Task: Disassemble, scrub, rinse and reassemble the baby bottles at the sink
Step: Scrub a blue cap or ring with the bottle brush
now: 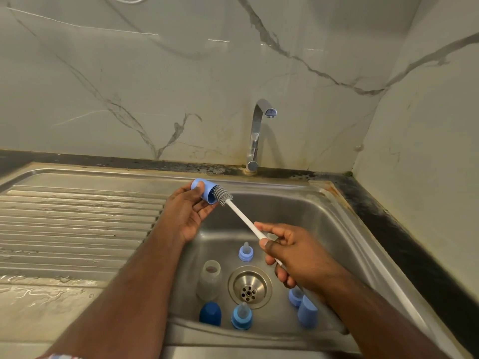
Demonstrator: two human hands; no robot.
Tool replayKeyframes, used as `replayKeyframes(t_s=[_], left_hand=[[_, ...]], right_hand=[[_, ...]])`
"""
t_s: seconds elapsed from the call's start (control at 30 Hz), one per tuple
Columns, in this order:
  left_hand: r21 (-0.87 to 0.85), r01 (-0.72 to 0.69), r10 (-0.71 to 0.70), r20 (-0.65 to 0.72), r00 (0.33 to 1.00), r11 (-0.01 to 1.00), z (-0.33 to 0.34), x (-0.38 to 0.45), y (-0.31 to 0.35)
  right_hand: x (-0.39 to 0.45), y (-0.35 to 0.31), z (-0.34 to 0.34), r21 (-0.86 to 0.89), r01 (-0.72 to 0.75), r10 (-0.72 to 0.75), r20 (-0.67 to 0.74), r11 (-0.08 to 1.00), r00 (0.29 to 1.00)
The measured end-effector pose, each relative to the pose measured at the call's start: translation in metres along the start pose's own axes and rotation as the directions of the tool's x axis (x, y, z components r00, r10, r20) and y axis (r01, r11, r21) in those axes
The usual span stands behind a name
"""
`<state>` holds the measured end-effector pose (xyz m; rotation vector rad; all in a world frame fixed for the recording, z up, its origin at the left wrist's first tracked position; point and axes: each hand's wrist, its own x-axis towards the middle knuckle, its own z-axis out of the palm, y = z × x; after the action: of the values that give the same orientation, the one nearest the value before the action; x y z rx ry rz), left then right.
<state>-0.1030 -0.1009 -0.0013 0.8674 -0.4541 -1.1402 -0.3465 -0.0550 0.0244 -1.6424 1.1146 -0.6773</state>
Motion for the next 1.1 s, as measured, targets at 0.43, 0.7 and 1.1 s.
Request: replayKeyframes(t_s=[0.43, 0.7, 1.1], left_hand=[[0.049, 0.074, -0.075, 0.020, 0.997, 0.996, 0.007, -0.004, -0.006], [0.066, 0.110, -0.114, 0.066, 0.991, 0.992, 0.014, -0.006, -0.010], [0.119, 0.085, -0.092, 0.058, 0.994, 0.989, 0.011, -0.002, -0.012]], right_hand=[[0.003, -0.002, 0.000, -0.661, 0.157, -0.230, -0.025, 0.734, 0.973], [0.008, 0.000, 0.009, -0.670, 0.138, -0.226, -0.045, 0.730, 0.973], [0.003, 0.000, 0.006, -0.821, 0.088, -0.266, -0.079, 0.565, 0.961]])
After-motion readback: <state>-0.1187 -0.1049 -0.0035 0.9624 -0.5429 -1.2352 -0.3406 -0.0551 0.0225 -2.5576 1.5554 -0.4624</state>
